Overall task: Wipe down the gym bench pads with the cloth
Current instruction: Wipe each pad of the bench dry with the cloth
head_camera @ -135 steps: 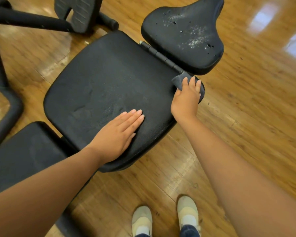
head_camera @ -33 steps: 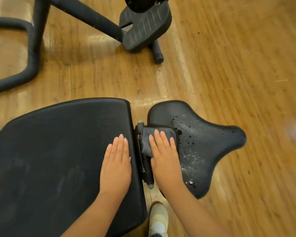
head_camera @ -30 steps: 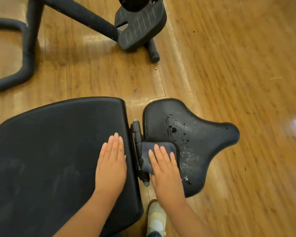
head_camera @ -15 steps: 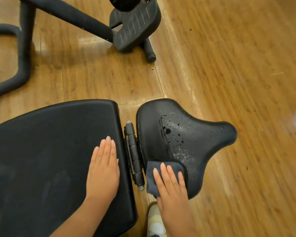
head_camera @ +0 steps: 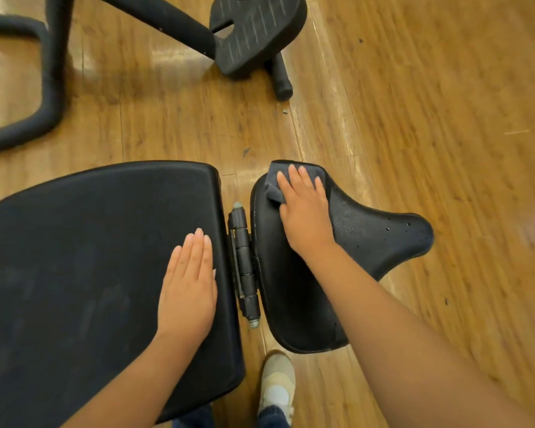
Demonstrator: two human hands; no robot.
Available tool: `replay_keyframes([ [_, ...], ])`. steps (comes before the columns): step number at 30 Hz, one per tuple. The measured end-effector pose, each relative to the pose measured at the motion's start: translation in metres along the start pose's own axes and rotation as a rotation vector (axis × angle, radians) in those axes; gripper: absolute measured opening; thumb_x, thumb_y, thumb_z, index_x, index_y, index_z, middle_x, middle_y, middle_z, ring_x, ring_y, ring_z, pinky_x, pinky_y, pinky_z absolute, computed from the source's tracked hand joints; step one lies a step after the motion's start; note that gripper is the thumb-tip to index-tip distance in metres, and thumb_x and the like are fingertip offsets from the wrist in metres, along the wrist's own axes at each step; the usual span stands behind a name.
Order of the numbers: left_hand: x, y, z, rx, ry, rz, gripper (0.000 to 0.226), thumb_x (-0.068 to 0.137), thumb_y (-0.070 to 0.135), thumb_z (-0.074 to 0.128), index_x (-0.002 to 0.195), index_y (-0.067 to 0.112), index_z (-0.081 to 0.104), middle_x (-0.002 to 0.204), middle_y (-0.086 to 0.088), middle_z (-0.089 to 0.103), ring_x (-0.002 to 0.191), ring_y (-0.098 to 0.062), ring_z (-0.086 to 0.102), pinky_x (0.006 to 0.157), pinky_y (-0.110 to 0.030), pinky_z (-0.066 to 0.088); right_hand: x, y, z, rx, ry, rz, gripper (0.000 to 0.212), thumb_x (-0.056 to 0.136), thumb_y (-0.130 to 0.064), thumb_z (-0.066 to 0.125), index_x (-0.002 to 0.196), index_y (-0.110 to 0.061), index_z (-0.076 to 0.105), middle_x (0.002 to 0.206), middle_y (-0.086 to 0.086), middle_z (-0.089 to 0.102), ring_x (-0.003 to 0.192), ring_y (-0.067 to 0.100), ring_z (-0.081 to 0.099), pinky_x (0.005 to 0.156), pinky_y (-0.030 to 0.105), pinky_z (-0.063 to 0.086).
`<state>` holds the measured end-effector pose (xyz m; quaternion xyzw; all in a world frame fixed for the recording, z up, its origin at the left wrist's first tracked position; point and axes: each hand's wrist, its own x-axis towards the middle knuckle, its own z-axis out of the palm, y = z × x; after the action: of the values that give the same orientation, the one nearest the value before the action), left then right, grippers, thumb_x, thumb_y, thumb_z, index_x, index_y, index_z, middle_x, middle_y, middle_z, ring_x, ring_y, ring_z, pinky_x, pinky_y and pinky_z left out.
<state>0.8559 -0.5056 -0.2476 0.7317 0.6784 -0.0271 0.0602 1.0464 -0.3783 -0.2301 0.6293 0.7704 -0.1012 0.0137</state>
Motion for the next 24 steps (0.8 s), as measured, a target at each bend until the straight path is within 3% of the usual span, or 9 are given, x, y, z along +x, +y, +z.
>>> replay_keyframes([
  [6,0.000,0.001,-0.001,0.000,0.010,0.002,0.054,0.094,0.022,0.025,0.140,-0.005,0.031,0.148,-0.022,0.031,0.138,-0.031,0.028,0.115,-0.037,0.006,-0.015,0.004,0.001,0.034,0.015,-0.079,0.057,0.095,-0.013,0.038,0.148,-0.014,0.016,0.156,0.008,0.012,0.144,0.023,0.002,0.116,0.039,-0.004],
  [15,0.001,0.000,-0.001,-0.009,-0.014,-0.002,0.055,0.094,0.022,0.023,0.141,-0.006,0.029,0.148,-0.023,0.031,0.138,-0.032,0.027,0.116,-0.036,0.003,-0.158,0.004,0.023,0.124,-0.107,-0.135,0.080,0.071,-0.009,0.067,0.143,-0.012,0.032,0.148,0.010,0.034,0.139,0.026,0.026,0.111,0.043,0.012],
  [17,0.000,0.002,-0.003,-0.006,-0.002,-0.023,0.054,0.095,0.021,0.024,0.140,-0.006,0.030,0.148,-0.024,0.031,0.138,-0.033,0.028,0.116,-0.038,0.006,-0.184,0.005,0.027,0.142,-0.134,-0.130,0.079,0.074,-0.012,0.061,0.145,-0.014,0.026,0.151,0.008,0.030,0.140,0.023,0.022,0.111,0.042,0.012],
  [21,0.005,0.039,-0.015,-0.091,0.076,-0.019,0.052,0.092,0.015,0.042,0.139,-0.005,0.035,0.145,-0.024,0.036,0.135,-0.036,0.033,0.113,-0.049,0.023,-0.206,0.008,0.028,0.160,-0.136,-0.051,0.066,0.077,-0.017,0.029,0.143,-0.014,0.028,0.149,0.008,0.034,0.138,0.022,0.024,0.111,0.040,0.013],
  [24,0.011,0.086,-0.011,-0.127,0.056,0.012,0.056,0.089,0.019,0.046,0.140,-0.002,0.036,0.146,-0.020,0.037,0.136,-0.031,0.035,0.113,-0.045,0.025,-0.210,0.012,0.025,0.151,-0.138,-0.033,0.066,0.075,-0.015,0.030,0.141,-0.013,0.032,0.146,0.009,0.039,0.136,0.021,0.027,0.111,0.039,0.013],
])
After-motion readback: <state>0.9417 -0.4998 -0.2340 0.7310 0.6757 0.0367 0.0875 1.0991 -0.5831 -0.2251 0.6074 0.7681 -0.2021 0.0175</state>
